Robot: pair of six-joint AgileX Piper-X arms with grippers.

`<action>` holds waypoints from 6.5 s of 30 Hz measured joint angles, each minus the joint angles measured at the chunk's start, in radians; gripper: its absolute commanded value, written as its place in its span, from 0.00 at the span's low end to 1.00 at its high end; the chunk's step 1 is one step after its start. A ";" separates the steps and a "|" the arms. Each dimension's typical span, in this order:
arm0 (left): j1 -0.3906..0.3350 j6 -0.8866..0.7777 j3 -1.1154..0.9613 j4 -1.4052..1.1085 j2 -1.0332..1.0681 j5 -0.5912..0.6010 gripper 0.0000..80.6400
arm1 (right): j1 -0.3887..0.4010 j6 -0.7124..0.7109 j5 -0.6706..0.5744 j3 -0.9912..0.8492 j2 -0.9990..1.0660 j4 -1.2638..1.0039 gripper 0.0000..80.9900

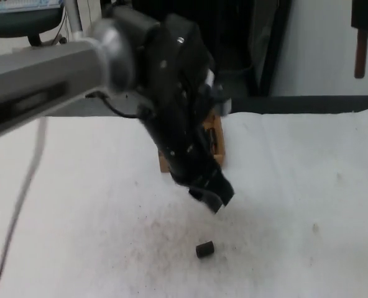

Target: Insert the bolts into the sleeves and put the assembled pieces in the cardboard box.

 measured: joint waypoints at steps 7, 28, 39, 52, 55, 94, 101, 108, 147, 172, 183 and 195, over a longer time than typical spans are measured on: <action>-0.002 0.045 -0.147 0.261 0.191 -0.142 0.47 | 0.000 -0.001 0.019 0.000 -0.006 0.040 0.01; -0.126 0.360 -0.153 0.099 0.275 -0.282 0.47 | -0.074 -0.001 0.022 0.000 -0.006 0.042 0.01; -0.126 0.352 -0.154 0.099 0.314 -0.286 0.47 | -0.084 -0.001 0.020 0.000 -0.014 0.050 0.01; -0.109 0.321 -0.154 0.099 0.350 -0.324 0.47 | -0.084 -0.001 0.020 0.000 -0.014 0.054 0.01; -0.098 0.321 -0.154 0.099 0.353 -0.328 0.47 | -0.084 -0.001 0.020 0.000 -0.014 0.058 0.01; -0.091 0.217 -0.094 0.014 0.353 -0.329 0.47 | -0.084 -0.001 0.020 0.000 -0.014 0.058 0.01; -0.091 0.217 -0.094 0.009 0.353 -0.329 0.47 | -0.084 -0.001 0.020 0.006 -0.014 0.058 0.01; -0.091 0.217 -0.094 0.009 0.353 -0.329 0.47 | -0.084 -0.001 0.020 0.006 -0.014 0.058 0.01; -0.104 0.033 -0.082 -0.008 -0.001 -0.109 0.00 | -0.179 0.089 0.144 0.007 -0.014 -0.036 0.01; -0.105 -0.486 0.858 -1.099 -1.009 -0.144 0.00 | 0.150 0.466 -0.271 0.007 -0.014 -0.562 0.01; -0.105 -0.591 1.035 -1.372 -1.028 0.070 0.00 | 0.392 0.420 -0.109 0.133 0.034 -0.579 0.01; -0.105 -0.575 1.035 -1.319 -1.028 0.105 0.00 | 0.529 0.409 -0.060 0.175 0.123 -0.687 0.01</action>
